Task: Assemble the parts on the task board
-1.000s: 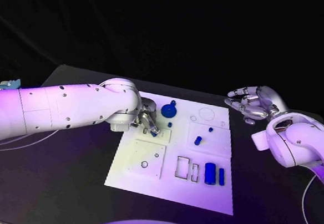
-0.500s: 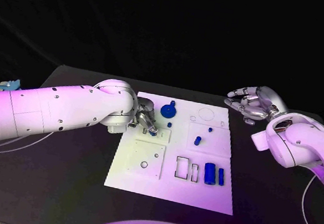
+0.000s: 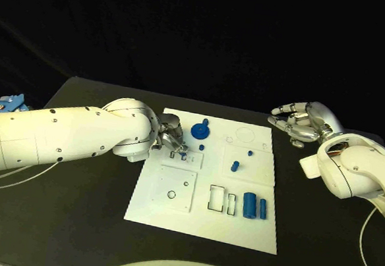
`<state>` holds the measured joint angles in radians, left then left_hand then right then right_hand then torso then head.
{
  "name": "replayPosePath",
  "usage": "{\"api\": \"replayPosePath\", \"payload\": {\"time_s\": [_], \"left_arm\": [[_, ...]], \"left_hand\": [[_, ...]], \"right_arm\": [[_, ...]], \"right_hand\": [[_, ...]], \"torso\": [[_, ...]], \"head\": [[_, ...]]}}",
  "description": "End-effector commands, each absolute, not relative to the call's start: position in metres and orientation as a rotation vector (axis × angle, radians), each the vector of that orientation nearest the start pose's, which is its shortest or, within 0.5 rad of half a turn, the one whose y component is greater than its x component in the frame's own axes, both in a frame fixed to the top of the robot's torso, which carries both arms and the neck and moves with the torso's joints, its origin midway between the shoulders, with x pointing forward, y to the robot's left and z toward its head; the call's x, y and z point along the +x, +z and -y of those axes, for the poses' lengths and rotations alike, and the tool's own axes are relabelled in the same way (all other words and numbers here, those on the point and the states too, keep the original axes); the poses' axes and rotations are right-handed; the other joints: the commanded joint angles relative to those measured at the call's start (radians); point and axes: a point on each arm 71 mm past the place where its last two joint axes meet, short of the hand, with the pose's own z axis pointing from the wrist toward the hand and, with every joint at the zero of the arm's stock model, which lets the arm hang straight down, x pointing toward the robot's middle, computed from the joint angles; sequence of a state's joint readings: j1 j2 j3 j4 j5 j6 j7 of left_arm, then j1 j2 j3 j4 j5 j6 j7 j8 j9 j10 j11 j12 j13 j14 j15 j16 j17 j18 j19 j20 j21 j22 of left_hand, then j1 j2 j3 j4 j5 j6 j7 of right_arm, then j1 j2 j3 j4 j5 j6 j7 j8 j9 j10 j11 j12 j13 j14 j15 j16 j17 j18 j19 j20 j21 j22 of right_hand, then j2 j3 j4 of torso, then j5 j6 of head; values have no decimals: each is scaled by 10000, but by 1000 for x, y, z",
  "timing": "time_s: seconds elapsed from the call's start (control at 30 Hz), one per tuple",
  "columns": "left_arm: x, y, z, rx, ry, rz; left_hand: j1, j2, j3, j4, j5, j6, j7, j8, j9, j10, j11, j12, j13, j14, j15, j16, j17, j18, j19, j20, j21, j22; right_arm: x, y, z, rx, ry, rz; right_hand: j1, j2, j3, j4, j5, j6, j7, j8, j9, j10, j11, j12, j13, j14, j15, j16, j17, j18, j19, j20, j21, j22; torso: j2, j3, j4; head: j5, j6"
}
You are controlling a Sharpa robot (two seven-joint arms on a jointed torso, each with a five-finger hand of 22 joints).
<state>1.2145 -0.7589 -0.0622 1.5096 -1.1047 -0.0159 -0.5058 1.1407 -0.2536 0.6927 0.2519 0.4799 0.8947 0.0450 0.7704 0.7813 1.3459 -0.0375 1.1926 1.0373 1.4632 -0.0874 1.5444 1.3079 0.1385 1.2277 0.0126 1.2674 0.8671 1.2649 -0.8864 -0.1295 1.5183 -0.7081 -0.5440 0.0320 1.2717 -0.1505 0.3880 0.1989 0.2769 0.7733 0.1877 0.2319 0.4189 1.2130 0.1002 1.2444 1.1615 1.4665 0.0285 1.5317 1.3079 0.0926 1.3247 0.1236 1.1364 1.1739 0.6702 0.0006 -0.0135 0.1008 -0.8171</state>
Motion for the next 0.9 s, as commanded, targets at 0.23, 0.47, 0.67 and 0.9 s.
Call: {"api": "replayPosePath", "payload": {"time_s": [0.23, 0.47, 0.67, 0.9], "left_arm": [[480, -228, -176, -1379, -4649, -21240], [480, -233, -171, -828, -4406, -20997], [479, -234, -170, -605, -4237, -21087], [479, -236, -171, -451, -4067, -21326]], "left_hand": [[26, 30, 2206, -2248, 36, 33, -73, 62, 9, 78, -10, 63, 38, 942, -75, 40, 2086, -58, 98, -17, 67, 40], [27, 20, 2215, -2258, 34, 44, -77, 64, 9, 96, -14, 79, 59, 945, -80, 44, 2096, -64, 119, -24, 87, 76], [27, 13, 2222, -2265, 34, 52, -80, 65, 8, 106, -17, 85, 67, 946, -83, 47, 2103, -66, 125, -29, 92, 84], [25, -3, 2237, -2277, 34, 67, -86, 67, 6, 131, -24, 107, 96, 951, -91, 56, 2121, -69, 137, -38, 104, 98]], "right_arm": [[491, -182, 240, 5751, 9020, -15814], [491, -183, 241, 5757, 9026, -15824], [491, -183, 241, 5761, 9023, -15826], [491, -183, 241, 5763, 9023, -15832]], "right_hand": [[-76, 53, -23, 59, 52, 35, -24, 65, -12, -30, -18, -21, -10, 761, -73, -49, 1524, 177, -43, -5, -53, -8], [-91, 56, -26, 78, 77, 36, -26, 74, -16, -30, -19, -20, -13, 762, -74, -49, 1525, 176, -39, -7, -53, -5], [-91, 56, -26, 78, 77, 36, -26, 74, -16, -30, -19, -20, -13, 762, -74, -49, 1525, 176, -39, -7, -53, -5], [-91, 56, -26, 78, 77, 36, -26, 74, -16, -30, -19, -20, -13, 762, -74, -49, 1525, 176, -39, -7, -53, -5]], "torso": [[9, -7, -28], [11, -3, -60], [15, -1, -39], [21, -12, -30]], "head": [[27, -15], [28, -9], [-8, -19], [-24, -54]]}}
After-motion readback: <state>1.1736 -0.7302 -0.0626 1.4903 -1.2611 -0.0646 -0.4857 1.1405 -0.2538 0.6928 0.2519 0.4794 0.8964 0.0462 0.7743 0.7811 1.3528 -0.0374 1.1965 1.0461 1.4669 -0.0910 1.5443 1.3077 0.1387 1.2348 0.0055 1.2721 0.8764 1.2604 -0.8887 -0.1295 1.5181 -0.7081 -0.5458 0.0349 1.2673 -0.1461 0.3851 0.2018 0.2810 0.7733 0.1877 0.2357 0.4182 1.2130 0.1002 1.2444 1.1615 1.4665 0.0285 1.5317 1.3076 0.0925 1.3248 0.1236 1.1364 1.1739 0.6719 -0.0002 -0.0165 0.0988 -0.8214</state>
